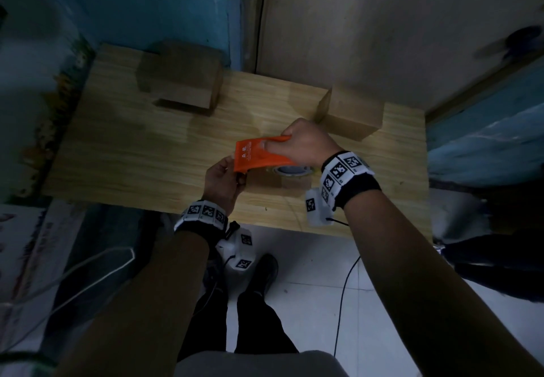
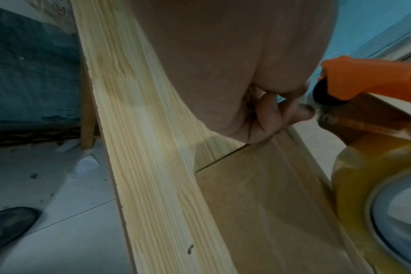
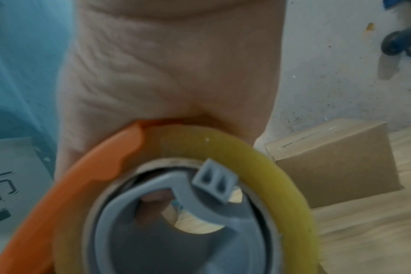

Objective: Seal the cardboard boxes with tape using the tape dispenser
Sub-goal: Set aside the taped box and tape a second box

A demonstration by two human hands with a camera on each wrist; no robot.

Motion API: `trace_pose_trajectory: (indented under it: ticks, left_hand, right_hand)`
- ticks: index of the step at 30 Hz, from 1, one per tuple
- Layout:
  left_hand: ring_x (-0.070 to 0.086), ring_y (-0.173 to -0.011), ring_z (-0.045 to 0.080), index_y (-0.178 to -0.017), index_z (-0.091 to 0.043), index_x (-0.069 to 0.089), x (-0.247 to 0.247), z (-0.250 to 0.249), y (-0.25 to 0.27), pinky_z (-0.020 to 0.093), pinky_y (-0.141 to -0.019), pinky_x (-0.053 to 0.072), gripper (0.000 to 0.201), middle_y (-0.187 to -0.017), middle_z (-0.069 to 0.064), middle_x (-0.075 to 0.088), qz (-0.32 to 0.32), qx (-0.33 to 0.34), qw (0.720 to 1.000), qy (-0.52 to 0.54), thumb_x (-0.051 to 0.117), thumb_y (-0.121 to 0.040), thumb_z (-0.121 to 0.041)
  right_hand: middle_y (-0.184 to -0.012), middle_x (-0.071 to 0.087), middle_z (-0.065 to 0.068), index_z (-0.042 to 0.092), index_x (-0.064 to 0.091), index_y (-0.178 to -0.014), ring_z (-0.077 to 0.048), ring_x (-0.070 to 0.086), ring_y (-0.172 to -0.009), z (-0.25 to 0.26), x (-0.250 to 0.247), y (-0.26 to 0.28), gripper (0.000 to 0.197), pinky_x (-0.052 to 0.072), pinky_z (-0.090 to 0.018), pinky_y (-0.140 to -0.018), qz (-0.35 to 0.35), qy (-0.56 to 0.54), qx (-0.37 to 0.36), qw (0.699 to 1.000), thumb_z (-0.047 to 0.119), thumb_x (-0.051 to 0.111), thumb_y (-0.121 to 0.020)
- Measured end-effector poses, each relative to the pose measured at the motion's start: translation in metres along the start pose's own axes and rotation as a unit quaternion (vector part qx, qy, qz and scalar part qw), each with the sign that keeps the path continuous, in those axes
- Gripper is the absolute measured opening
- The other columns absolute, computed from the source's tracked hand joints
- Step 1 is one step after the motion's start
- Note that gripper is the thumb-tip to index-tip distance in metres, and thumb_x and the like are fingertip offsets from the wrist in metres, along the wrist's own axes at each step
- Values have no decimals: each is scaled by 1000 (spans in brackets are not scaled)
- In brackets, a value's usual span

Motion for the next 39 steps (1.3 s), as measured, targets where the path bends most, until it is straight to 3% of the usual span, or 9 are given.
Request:
trace_pose_trajectory:
  ticks: [6, 11, 15, 19, 24, 27, 32, 35, 39]
  left_hand:
    - [43, -47, 7, -70, -15, 55, 3, -5, 7, 17, -44, 35, 42, -57, 1, 47, 13, 7, 999, -31, 46, -101, -42]
    - [39, -48, 10, -69, -18, 64, 4, -7, 5, 18, -40, 29, 31, -51, -6, 49, -19, 18, 994, -103, 55, -97, -10]
    - [45, -47, 1, -74, -13, 66, 6, -10, 4, 17, -46, 36, 32, -57, -8, 55, -41, 104, 967, -227, 47, -89, 9]
    - [51, -56, 7, -63, -17, 61, 4, -9, 0, 22, -54, 39, 35, -60, -5, 58, -54, 133, 947, -287, 51, -85, 8]
    - [53, -60, 11, -67, -15, 62, 0, -4, -3, 20, -52, 37, 30, -62, -6, 58, -55, 119, 933, -334, 51, -84, 8]
    - [57, -67, 19, -70, -13, 65, -4, 1, -6, 25, -60, 41, 28, -64, -1, 61, -60, 119, 928, -347, 51, -81, 8]
    - [65, -77, 30, -77, -4, 68, -5, 7, -9, 40, -70, 55, 20, -77, 11, 70, -72, 133, 916, -372, 52, -79, 6]
    - [66, -79, 34, -80, -2, 71, -8, 11, -14, 47, -72, 57, 20, -79, 16, 71, -60, 127, 914, -381, 53, -76, 5]
    - [65, -79, 32, -80, -4, 70, -10, 13, -17, 38, -69, 53, 21, -79, 14, 70, -48, 116, 916, -382, 54, -76, 8]
  right_hand:
    - [-53, 57, -2, 14, 61, -58, -16, 55, -49, -4, 0, 1, 57, 39, -27, -50, 1, -17, 0, 1000, 68, 65, -78]
    - [-52, 56, 0, 16, 59, -57, -15, 54, -48, -7, 0, 3, 56, 37, -26, -49, 1, -20, -2, 1000, 67, 65, -80]
    - [-53, 56, 0, 16, 59, -58, -15, 54, -48, -8, 0, 3, 57, 37, -26, -49, 7, -21, -8, 1000, 68, 63, -81]
    - [-54, 57, 2, 18, 60, -58, -13, 55, -49, -5, -4, 4, 55, 37, -24, -49, 24, -16, -9, 1000, 67, 64, -82]
    - [-60, 64, -8, 10, 64, -63, -21, 62, -57, 5, 1, 1, 60, 42, -32, -52, 23, 36, -33, 999, 66, 61, -83]
    - [-63, 66, -12, 5, 66, -65, -25, 66, -62, 6, 3, 1, 63, 49, -37, -55, 9, 38, -40, 998, 65, 62, -82]
    - [-51, 55, -3, 14, 55, -52, -21, 59, -53, 5, 8, -2, 58, 40, -31, -50, 1, 36, -46, 998, 64, 60, -82]
    - [-50, 52, -1, 17, 51, -51, -17, 55, -51, 8, 7, -4, 57, 36, -26, -49, 3, 37, -41, 998, 64, 60, -81]
    - [-56, 53, -2, 19, 48, -52, -18, 57, -58, 9, 12, -6, 53, 34, -26, -52, -1, 32, -36, 999, 63, 59, -80]
Point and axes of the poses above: each hand's wrist, its own y-axis away from the middle knuckle, its own x-axis out of the palm, z = x × y, the point moved 1 cm from there along -y, towards the middle knuckle
